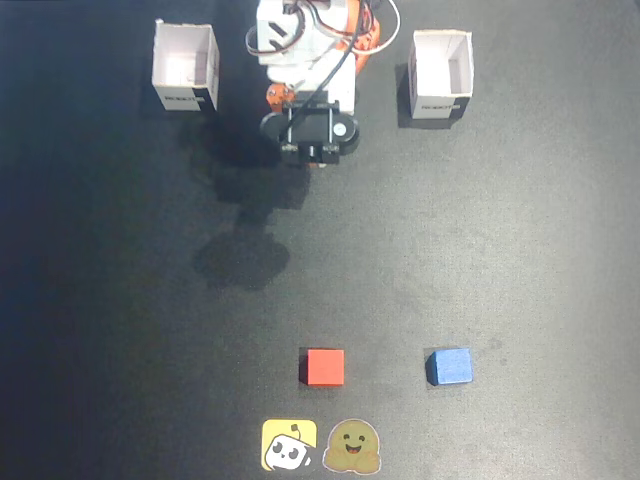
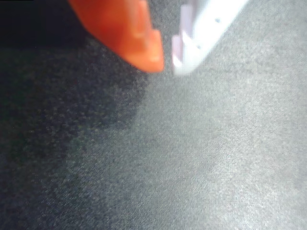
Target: Put the red cube in the right box and the blue cube in the left box.
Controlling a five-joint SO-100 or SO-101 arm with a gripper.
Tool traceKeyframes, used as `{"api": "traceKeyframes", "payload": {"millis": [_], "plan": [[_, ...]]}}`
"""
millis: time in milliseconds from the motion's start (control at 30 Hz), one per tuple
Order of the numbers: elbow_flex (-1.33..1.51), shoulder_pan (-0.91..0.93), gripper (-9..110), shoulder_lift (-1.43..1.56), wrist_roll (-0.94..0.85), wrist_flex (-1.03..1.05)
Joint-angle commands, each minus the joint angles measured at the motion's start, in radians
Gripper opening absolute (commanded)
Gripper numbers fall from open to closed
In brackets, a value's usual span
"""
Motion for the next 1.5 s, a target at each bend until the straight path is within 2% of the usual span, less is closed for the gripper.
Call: {"api": "traceKeyframes", "payload": {"millis": [0, 633, 867, 1200, 1467], "plan": [[-0.006, 0.000, 0, 0.011, -0.002, 0.002], [-0.077, 0.005, 0, 0.000, -0.028, -0.114], [-0.301, 0.012, 0, -0.351, -0.063, -0.184], [-0.541, -0.005, 0, -0.698, -0.051, -0.256], [-0.741, -0.058, 6, -0.966, -0.020, -0.288]]}}
